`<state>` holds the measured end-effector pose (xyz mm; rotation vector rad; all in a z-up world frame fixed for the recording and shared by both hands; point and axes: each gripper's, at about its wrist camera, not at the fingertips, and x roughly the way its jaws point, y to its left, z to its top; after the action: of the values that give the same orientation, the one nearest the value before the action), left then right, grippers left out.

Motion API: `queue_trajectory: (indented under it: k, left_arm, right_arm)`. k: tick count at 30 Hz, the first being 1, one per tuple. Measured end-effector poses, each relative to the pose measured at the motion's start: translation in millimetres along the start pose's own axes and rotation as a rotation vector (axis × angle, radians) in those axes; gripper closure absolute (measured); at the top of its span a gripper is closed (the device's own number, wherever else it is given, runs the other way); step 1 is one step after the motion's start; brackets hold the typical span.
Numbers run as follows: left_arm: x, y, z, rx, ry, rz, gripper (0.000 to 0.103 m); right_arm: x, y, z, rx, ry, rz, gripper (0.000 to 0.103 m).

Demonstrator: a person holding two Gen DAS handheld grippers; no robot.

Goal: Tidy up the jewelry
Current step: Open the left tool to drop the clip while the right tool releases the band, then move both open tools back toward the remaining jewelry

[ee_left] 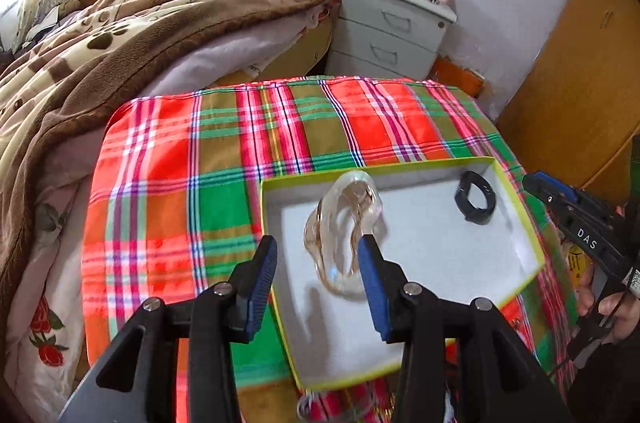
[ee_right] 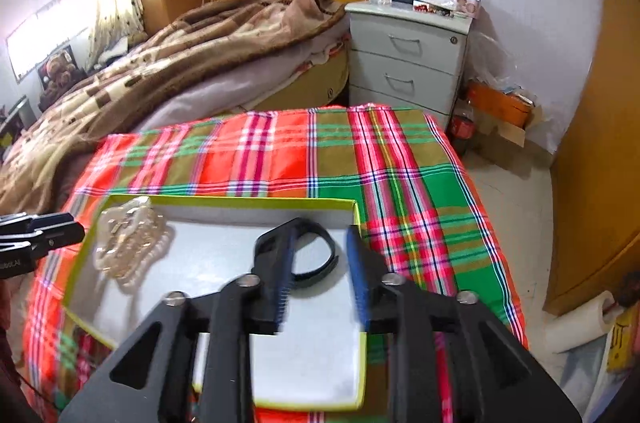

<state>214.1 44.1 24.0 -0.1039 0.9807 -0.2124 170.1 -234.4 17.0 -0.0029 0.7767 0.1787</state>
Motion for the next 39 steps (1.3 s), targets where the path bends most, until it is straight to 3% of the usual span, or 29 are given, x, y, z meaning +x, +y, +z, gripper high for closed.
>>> queue_trajectory:
  k: [8, 13, 18, 24, 33, 39]
  left_arm:
    - [-31.1, 3.2, -36.9, -0.026, -0.048, -0.023, 0.059]
    - [-41.6, 8.7, -61.9, -0.064, -0.068, -0.050, 0.058]
    - [-38.7, 12.5, -83.1, -0.085, -0.039, -0.061, 0.058]
    - [-39.4, 13.3, -103.6, -0.064, -0.037, -0.074, 0.058]
    - [-34.8, 23.6, -124.7, -0.110, 0.002, -0.084, 0.058]
    - [-35.2, 29.0, -133.8, -0.146, 0.012, -0.141, 0.058]
  right_arm:
    - [-37.1, 5.3, -29.6, 0.019, -0.032, 0.033, 0.068]
    - [-47.4, 4.2, -63.0, 0.077, 0.001, 0.045, 0.068]
    - [-50.3, 9.0, -93.4, 0.083, 0.046, 0.020, 0.068]
    - [-55.3, 12.1, -118.8, 0.121, 0.077, 0.030, 0.068]
    - [-53.5, 21.9, -132.9, 0.145, 0.102, 0.060, 0.068]
    - [-50.0, 28.1, -135.6, 0.143, 0.113, 0.061, 0.068]
